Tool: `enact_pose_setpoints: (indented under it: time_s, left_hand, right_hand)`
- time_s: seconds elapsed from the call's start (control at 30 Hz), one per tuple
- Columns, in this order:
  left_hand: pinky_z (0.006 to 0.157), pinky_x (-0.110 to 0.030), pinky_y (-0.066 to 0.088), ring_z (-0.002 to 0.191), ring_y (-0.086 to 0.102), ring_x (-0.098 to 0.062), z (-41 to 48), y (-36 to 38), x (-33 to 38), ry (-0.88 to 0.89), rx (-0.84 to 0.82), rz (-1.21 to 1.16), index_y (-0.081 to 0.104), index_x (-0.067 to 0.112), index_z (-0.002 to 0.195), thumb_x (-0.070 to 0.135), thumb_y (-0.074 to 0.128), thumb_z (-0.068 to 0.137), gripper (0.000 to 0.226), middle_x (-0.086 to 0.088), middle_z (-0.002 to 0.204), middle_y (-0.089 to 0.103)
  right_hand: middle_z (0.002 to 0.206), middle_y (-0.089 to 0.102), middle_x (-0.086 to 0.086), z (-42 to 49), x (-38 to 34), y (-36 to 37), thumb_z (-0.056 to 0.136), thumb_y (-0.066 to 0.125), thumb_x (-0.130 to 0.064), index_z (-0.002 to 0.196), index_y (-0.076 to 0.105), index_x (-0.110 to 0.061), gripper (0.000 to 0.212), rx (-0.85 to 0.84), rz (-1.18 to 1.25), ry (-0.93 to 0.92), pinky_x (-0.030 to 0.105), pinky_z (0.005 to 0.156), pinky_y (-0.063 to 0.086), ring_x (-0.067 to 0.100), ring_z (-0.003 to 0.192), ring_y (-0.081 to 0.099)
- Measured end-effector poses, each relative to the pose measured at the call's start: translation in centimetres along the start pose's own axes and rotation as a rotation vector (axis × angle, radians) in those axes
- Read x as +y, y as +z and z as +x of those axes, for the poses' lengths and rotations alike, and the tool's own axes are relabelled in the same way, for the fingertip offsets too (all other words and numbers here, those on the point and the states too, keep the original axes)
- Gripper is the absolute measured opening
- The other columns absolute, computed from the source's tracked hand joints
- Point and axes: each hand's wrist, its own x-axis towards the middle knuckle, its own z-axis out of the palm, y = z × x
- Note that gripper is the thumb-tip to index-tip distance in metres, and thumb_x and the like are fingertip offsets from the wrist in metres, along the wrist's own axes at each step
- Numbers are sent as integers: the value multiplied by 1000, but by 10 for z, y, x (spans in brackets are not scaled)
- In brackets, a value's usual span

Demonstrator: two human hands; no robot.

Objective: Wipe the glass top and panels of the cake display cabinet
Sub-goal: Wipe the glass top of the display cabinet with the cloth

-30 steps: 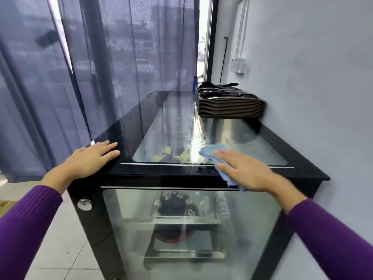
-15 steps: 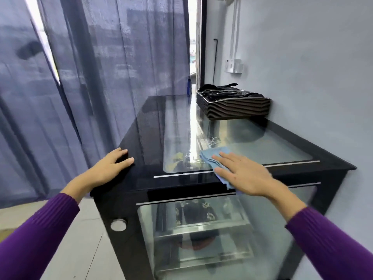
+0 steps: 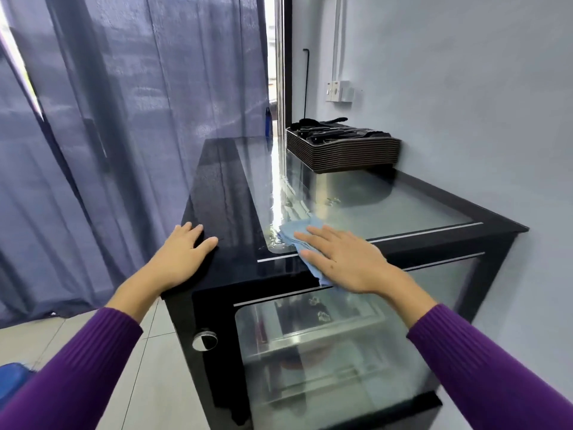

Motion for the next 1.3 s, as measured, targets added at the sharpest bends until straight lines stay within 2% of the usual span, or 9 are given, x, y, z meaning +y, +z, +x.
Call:
enact_pose_setpoints:
  time_s: [0.13,0.27,0.37,0.57,0.67,0.83,0.9,1.07,1.3]
  left_hand:
    - [117,-36,12,149,11,-28,3,1,-5,21,-5,41,29,5,148,38,38,101,59,-16,153,31]
    - [118,-38,11,150,7,-26,7,3,-8,21,2,45,27,7,150,41,38,101,61,-11,158,24]
    - [120,-39,9,150,4,-21,7,0,-12,42,5,-30,30,13,150,43,43,98,61,-4,160,23]
    - [121,-40,17,142,31,-11,33,-12,-40,137,30,-168,58,30,128,41,60,91,39,6,150,43]
    - [121,-36,17,142,30,-7,70,-11,-56,235,-49,-175,58,37,125,44,60,90,36,9,149,44]
    - [120,-33,-2,145,27,-12,152,-10,-67,337,-177,-84,52,41,126,55,50,91,38,11,151,40]
    - [120,-32,7,145,28,-14,185,-13,-70,340,-208,-30,51,34,135,54,47,93,47,10,153,37]
    - [114,-31,23,142,33,-17,242,-14,-68,462,-265,81,43,28,144,45,41,99,48,5,155,36]
    - [122,-45,4,150,12,-17,264,-4,-74,639,-322,216,26,22,152,41,24,103,52,0,161,18]
  right_hand:
    - [158,29,-11,6,82,-27,77,16,-84,147,27,-45,81,-10,-15,211,56,115,22,16,144,31]
    - [163,17,-6,63,94,-20,94,25,-57,152,20,-33,62,16,-73,458,63,116,9,23,150,13]
    - [165,4,-1,85,30,-6,99,20,-50,155,11,-24,63,-19,-82,336,59,119,-1,20,151,-6]
    - [156,3,-28,27,1,2,99,17,-56,152,6,-43,57,-64,-35,23,39,121,5,-1,147,4]
    - [158,25,-17,46,59,-17,96,20,-57,151,14,-45,57,-38,-44,237,50,117,17,11,147,23]
    - [162,17,-4,88,70,-13,101,22,-41,151,23,-19,54,38,-135,548,59,118,2,21,150,15]
    - [158,25,-2,85,30,-4,102,24,-41,146,28,-19,50,52,-75,484,54,119,5,20,145,27]
    - [156,5,-29,31,-64,11,101,21,-50,154,10,-39,55,10,1,225,25,121,3,-6,146,6]
    - [145,44,4,81,-27,-2,100,31,-34,126,49,-17,36,135,-92,816,47,109,29,22,131,43]
